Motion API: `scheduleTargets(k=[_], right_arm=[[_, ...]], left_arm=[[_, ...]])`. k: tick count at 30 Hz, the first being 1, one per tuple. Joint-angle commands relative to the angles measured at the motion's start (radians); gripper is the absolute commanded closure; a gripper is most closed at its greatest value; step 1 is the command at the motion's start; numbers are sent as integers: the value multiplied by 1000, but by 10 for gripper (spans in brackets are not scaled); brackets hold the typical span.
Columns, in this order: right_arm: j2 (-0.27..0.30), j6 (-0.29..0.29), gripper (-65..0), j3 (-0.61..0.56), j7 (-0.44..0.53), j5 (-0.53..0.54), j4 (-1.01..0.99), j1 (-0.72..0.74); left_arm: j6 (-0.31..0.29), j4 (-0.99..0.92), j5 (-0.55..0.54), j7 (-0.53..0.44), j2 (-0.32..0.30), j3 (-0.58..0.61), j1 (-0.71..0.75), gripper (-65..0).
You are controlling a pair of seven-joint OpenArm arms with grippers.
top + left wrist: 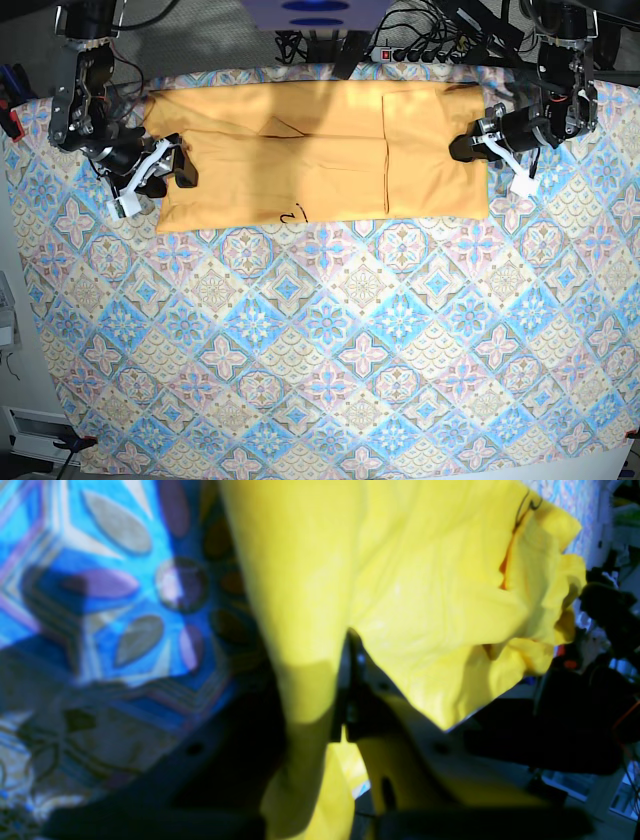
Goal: Fold the T-shirt properly
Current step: 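Grasp both ends of the folded shirt with both grippers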
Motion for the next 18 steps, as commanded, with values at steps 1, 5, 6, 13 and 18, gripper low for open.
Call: scheduleTargets(k=[1,5,6,13,18], right_arm=[[16,10,-396,5,-5,3,-19,-6],[16,10,-396,5,-5,3,-91,19],[16,10,-396,4,-5,3,-102,20],[11,10,-396,4,-42,3,-109,22],[-13,10,-368,4,-69,3,-100,22]], left_arm=[[-10,16,-16,-9,-12,-2,-8,0],[-10,16,-16,-9,-12,-2,-8,0],[-10,16,-16,-9,-12,-2,-8,0],[-10,16,-16,-9,-10,-2,-8,0],[-10,14,-15,-9,-10,-2,-8,0]])
